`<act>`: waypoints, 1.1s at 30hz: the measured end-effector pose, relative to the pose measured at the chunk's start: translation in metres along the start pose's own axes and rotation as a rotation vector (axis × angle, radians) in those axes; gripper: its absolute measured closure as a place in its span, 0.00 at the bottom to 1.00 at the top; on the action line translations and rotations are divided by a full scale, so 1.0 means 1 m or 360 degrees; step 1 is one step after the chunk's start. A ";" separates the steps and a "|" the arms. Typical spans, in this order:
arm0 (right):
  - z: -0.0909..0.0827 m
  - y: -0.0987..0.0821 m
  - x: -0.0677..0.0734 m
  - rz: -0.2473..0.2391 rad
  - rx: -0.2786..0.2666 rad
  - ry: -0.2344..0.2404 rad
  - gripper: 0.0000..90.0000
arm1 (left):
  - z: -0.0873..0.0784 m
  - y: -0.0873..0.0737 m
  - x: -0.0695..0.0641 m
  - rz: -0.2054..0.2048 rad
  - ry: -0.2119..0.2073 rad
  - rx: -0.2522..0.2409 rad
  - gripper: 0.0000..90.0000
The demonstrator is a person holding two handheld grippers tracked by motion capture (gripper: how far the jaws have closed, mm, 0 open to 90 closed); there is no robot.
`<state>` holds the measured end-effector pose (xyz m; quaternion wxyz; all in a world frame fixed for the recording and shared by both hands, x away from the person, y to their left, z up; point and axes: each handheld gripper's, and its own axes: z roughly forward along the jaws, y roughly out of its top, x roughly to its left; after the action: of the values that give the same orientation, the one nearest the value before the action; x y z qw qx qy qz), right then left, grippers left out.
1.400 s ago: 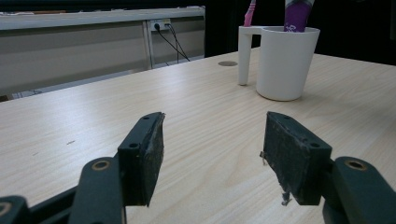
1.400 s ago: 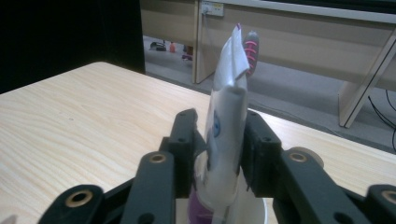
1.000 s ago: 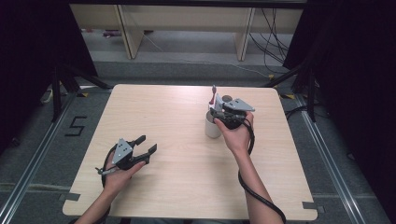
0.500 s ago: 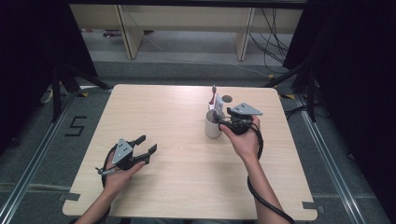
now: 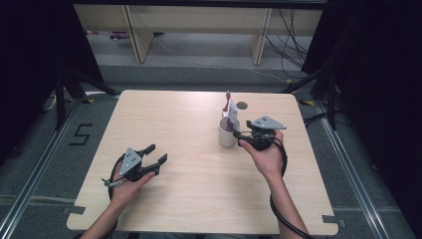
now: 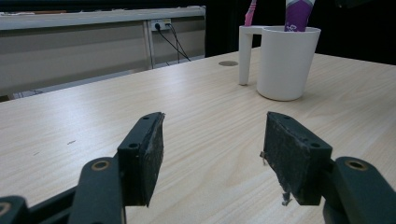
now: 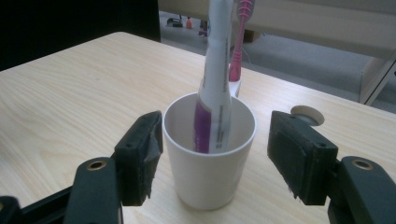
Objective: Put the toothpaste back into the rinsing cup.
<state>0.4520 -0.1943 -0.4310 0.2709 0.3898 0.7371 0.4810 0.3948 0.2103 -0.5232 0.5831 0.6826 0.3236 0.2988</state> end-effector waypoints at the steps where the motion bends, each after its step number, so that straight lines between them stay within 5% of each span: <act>1: -0.002 -0.001 0.000 0.0021 0.0029 0.0010 0.41 | 0.000 0.000 0.000 0.0000 0.0000 -0.0001 0.42; 13: -0.018 -0.018 -0.007 0.0009 0.0039 -0.0025 0.40 | 0.000 0.000 0.000 0.0004 0.0003 0.0001 0.42; 17: -0.022 -0.025 -0.008 0.0073 0.0051 -0.0028 0.39 | 0.000 0.000 0.000 -0.0002 0.0005 0.0001 0.42; 20: -0.026 -0.030 -0.015 0.0013 0.0046 -0.0059 0.39 | 0.000 0.000 0.000 -0.0002 0.0004 -0.0002 0.42; 22: -0.030 -0.035 -0.014 0.0097 0.0089 -0.0050 0.39 | 0.000 0.000 0.000 -0.0005 0.0005 0.0000 0.42; 28: -0.040 -0.051 -0.023 0.0102 0.0065 -0.0090 0.39 | 0.000 0.000 0.000 -0.0004 0.0007 0.0001 0.42; 32: -0.046 -0.064 -0.024 0.0204 0.0072 -0.0093 0.39 | 0.000 0.000 0.000 -0.0015 0.0006 0.0001 0.42; 33: -0.047 -0.067 -0.026 0.0161 0.0080 -0.0104 0.39 | 0.000 0.000 0.000 -0.0013 0.0007 0.0003 0.42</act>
<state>0.4088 -0.2554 -0.4739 0.2603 0.4487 0.7191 0.4624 0.3949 0.2108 -0.5232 0.5829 0.6812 0.3280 0.2977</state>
